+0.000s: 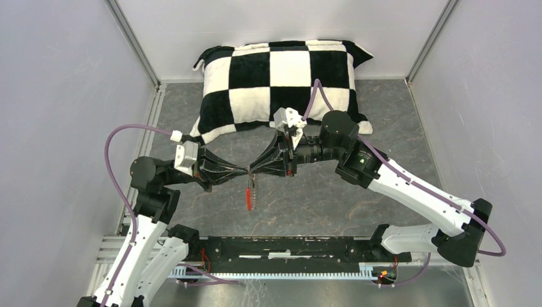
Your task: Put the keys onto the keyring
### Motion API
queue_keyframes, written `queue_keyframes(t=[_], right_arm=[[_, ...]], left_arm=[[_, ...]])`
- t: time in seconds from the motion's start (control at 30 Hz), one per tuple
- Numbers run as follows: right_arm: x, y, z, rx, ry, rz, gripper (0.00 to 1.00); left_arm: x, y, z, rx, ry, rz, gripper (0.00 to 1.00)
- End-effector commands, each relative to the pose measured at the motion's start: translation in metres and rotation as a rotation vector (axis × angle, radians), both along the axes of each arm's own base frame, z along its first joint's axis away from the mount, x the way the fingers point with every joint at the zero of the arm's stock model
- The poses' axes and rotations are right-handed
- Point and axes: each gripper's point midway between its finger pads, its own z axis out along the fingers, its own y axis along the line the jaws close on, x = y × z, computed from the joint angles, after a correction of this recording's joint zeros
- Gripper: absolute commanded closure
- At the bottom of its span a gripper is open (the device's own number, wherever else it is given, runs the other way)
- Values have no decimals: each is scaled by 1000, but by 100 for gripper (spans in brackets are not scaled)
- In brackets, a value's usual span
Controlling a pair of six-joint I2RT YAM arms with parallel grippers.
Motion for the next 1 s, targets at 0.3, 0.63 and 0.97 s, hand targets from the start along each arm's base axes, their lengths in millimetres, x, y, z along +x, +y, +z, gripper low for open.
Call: queue_keyframes(t=[0.3, 0.63, 0.97], right_arm=[[1, 2, 10, -4, -9, 9, 84], [3, 3, 11, -4, -13, -3, 99], [14, -4, 0, -112, -35, -71, 100]], left_arm=[[-2, 1, 3, 6, -55, 7, 98], [-2, 1, 4, 10, -66, 9, 98], [13, 8, -42, 229, -143, 50, 57]])
